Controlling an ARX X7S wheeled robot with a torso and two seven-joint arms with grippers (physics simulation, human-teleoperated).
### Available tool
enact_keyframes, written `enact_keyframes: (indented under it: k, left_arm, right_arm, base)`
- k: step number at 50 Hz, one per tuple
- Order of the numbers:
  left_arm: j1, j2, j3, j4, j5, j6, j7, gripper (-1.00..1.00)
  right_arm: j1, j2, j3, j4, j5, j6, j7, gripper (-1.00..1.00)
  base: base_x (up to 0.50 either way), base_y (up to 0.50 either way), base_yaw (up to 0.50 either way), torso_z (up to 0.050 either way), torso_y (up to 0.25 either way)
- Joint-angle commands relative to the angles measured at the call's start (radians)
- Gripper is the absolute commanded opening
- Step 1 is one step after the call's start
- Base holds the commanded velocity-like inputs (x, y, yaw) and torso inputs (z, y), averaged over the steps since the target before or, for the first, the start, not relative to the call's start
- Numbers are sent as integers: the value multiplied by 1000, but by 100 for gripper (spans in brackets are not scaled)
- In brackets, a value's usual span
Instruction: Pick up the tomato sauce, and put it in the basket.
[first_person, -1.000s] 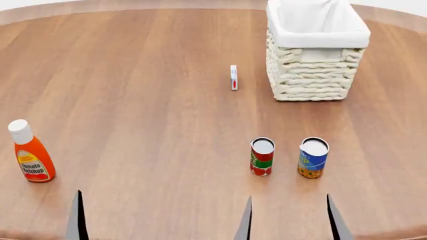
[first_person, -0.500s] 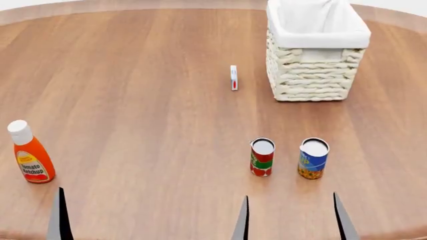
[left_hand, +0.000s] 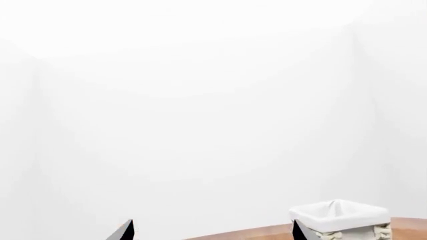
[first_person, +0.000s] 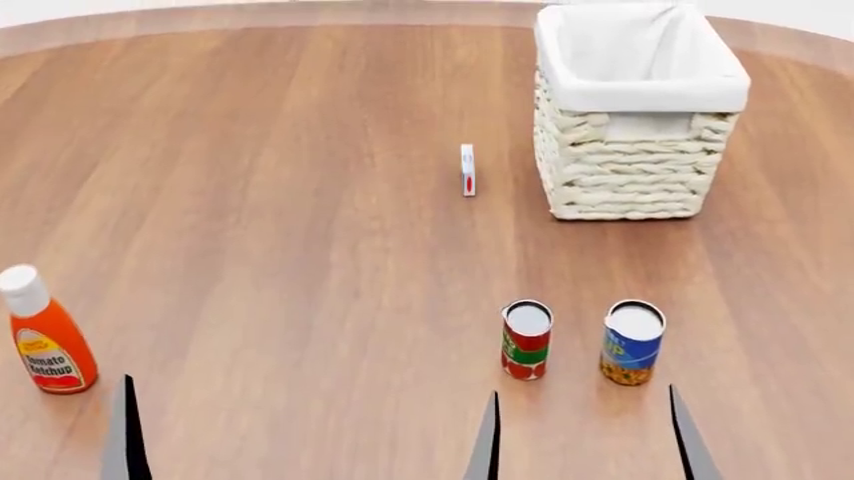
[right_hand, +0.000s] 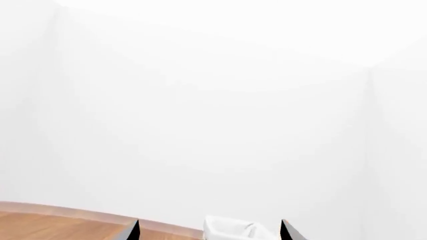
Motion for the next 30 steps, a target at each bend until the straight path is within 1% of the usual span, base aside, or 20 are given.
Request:
enact_keyframes:
  k: [1,30]
  left_arm:
    - [2,-11,6,-5,-9,5,-8,100]
    - [1,-29,18,-10,-26,8,-28,100]
  right_arm:
    - [-9,8,-6,-19,9,3,8,100]
    - [-7,29,-13,-21,31,15,26,100]
  base:
    - [117,0,0,0,0]
    - [118,0,0,0,0]
